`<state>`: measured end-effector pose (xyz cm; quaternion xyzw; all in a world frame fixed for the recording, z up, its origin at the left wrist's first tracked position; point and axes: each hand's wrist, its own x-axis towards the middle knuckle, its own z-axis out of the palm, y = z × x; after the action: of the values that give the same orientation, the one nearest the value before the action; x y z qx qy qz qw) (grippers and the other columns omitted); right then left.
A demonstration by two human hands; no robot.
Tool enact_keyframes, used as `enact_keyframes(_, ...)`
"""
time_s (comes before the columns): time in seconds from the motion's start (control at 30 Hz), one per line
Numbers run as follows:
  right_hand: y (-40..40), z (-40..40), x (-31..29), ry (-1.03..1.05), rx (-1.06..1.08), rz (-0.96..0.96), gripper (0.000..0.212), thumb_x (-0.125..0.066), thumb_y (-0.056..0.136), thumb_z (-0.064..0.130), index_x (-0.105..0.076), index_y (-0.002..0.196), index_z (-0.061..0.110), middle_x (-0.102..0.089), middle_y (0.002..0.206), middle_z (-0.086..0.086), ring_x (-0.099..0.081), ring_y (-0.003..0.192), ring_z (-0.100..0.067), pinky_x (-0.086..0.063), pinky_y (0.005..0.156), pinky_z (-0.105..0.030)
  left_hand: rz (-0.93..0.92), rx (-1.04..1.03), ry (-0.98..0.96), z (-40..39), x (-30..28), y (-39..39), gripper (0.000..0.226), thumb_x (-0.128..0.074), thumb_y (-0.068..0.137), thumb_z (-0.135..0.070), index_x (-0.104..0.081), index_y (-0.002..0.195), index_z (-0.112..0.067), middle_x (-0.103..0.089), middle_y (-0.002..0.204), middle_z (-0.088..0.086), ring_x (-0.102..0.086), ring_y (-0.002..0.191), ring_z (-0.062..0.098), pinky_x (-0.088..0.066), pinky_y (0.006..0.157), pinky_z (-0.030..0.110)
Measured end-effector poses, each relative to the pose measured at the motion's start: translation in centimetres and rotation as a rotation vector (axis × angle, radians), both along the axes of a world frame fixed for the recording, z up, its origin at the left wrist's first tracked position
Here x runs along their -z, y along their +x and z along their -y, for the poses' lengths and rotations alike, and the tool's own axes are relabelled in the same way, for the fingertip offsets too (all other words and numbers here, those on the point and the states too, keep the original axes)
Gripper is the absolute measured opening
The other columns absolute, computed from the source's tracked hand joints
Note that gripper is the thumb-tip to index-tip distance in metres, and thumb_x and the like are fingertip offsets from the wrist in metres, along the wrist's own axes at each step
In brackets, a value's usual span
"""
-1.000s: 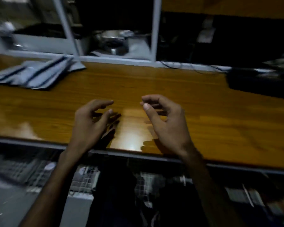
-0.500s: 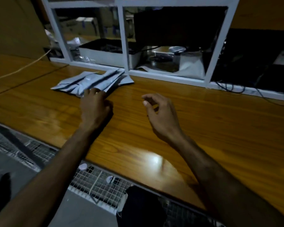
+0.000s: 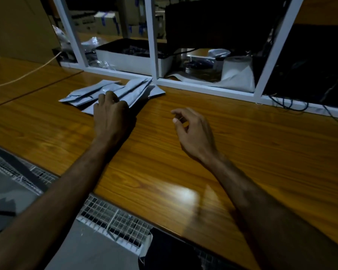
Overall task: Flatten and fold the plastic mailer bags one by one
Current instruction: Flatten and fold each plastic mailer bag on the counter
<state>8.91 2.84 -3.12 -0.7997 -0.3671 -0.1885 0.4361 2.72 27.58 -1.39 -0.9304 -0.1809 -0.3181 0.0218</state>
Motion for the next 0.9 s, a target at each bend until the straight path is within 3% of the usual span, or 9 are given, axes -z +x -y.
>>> enact_keyframes(0.13, 0.9, 0.7, 0.4, -0.003, 0.024, -0.024, 0.033, -0.060, 0.102, 0.023, -0.062, 0.134, 0.027, -0.059, 0.113, 0.010, -0.059, 0.095, -0.005, -0.061, 0.072, -0.040, 0.128, 0.154, -0.073, 2.7, 0.1, -1.5, 0.025, -0.078, 0.084, -0.033, -0.076, 0.098, -0.012, -0.058, 0.111, 0.014, -0.052, 0.104, 0.033, -0.050, 0.076, 0.048)
enact_keyframes(0.3, 1.7, -0.9, 0.4, -0.031, -0.025, -0.011, 0.048, -0.063, 0.099, 0.017, -0.053, 0.143, 0.032, -0.055, 0.116, 0.009, -0.060, 0.092, -0.006, -0.061, 0.068, -0.039, 0.191, 0.245, -0.169, 4.6, 0.3, -3.4, 0.022, -0.079, 0.083, -0.035, -0.073, 0.097, -0.019, -0.058, 0.102, 0.001, -0.058, 0.075, 0.023, -0.050, 0.055, 0.039)
enact_keyframes(0.43, 3.3, -4.6, -0.7, -0.147, -0.034, -0.003, 0.053, -0.067, 0.097, 0.017, -0.051, 0.144, 0.033, -0.054, 0.130, 0.004, -0.062, 0.102, -0.012, -0.062, 0.076, -0.039, 0.181, 0.229, -0.160, 4.7, 0.5, -3.7, 0.027, -0.079, 0.083, -0.042, -0.070, 0.098, -0.021, -0.059, 0.103, 0.000, -0.059, 0.076, 0.020, -0.053, 0.056, 0.039)
enact_keyframes(0.53, 4.2, -7.2, -2.3, -0.187, -0.023, 0.009, 0.045, -0.070, 0.094, 0.015, -0.060, 0.136, 0.028, -0.051, 0.132, 0.000, -0.059, 0.111, -0.017, -0.060, 0.084, -0.038, 0.218, 0.241, -0.155, 5.2, 0.3, -3.9, 0.035, -0.064, 0.087, -0.048, -0.071, 0.100, -0.015, -0.062, 0.105, 0.005, -0.060, 0.081, 0.021, -0.055, 0.060, 0.040)
enact_keyframes(0.63, 5.0, -8.3, -3.7, -0.260, -0.018, 0.059, 0.023, -0.068, 0.094, 0.010, -0.069, 0.115, 0.022, -0.050, 0.125, -0.002, -0.057, 0.110, -0.020, -0.057, 0.084, -0.034, 0.252, 0.259, -0.179, 5.2, 0.1, -3.8, 0.046, -0.053, 0.087, -0.053, -0.070, 0.100, -0.012, -0.063, 0.107, 0.008, -0.061, 0.083, 0.023, -0.055, 0.062, 0.040)
enact_keyframes(0.8, 5.5, -8.2, -4.2, -0.264, 0.022, 0.132, 0.017, -0.065, 0.092, 0.004, -0.069, 0.099, 0.020, -0.049, 0.122, -0.003, -0.060, 0.101, -0.022, -0.058, 0.079, -0.037, 0.295, 0.269, -0.165, 4.3, 0.8, -3.1, 0.027, -0.078, 0.084, -0.023, -0.064, 0.104, -0.011, -0.060, 0.114, 0.010, -0.061, 0.098, 0.027, -0.057, 0.068, 0.043)
enact_keyframes(0.9, 4.8, -6.2, -4.3, -0.239, 0.087, 0.216, 0.017, -0.067, 0.092, 0.007, -0.066, 0.102, 0.020, -0.051, 0.125, -0.002, -0.062, 0.097, -0.021, -0.057, 0.071, -0.033, 0.324, 0.330, -0.187, 4.3, 0.8, -2.9, 0.023, -0.076, 0.086, -0.009, -0.060, 0.103, -0.010, -0.058, 0.116, 0.011, -0.060, 0.101, 0.027, -0.058, 0.071, 0.045)
